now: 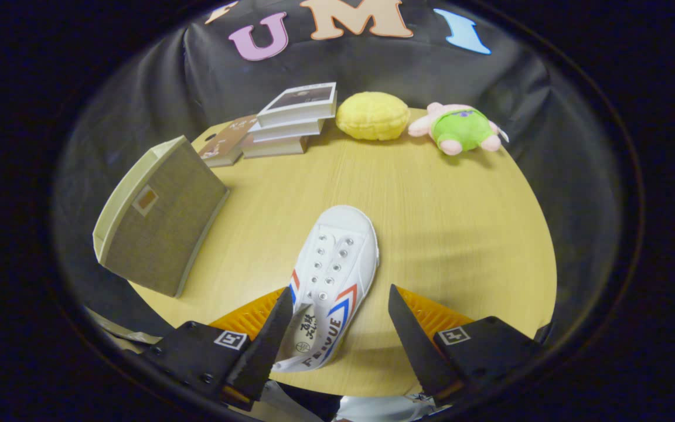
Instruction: Open the storage box then place both shoes into the box .Put the left shoe in first, then the right shoe, with the right side of both shoes facing outward in a uniform manner.
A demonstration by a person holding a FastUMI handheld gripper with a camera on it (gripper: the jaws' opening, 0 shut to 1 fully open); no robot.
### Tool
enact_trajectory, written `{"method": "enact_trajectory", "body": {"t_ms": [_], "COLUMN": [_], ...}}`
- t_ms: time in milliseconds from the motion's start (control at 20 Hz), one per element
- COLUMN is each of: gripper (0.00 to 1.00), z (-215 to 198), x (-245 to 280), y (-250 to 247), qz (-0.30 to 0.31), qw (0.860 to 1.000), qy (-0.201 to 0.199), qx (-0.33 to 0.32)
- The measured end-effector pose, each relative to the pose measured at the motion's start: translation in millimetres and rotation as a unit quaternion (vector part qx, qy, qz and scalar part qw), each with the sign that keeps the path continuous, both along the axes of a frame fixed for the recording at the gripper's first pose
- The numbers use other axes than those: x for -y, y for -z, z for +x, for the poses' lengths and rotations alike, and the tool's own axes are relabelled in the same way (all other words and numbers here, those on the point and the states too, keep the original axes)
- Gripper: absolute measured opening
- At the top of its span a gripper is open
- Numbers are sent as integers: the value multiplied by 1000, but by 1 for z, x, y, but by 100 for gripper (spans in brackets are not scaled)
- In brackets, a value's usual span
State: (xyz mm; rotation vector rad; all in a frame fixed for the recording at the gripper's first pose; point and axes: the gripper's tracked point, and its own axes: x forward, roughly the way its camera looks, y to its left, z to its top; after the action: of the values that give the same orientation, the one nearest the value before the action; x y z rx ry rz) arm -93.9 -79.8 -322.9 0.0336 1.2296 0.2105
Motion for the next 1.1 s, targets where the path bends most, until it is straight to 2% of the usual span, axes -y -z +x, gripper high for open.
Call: {"method": "enact_trajectory", "body": {"t_ms": [200,450,500,650,750,800,1000,1100], "gripper": [88,70,56,41,32,32,12,8], "z": [-11,-17,-16,-18,-19,-18,-9,-14], "x": [9,-7,-8,-3,-5,-3,4,1], "y": [26,38,39,38,37,37,32,31], "qz": [-8,38,34,25,26,17,15,29], "qw": [999,997,997,996,995,995,992,988], "qy": [-7,12,16,27,44,46,98,119], "qx": [-36,-70,-72,-79,-88,-90,-83,-91]}}
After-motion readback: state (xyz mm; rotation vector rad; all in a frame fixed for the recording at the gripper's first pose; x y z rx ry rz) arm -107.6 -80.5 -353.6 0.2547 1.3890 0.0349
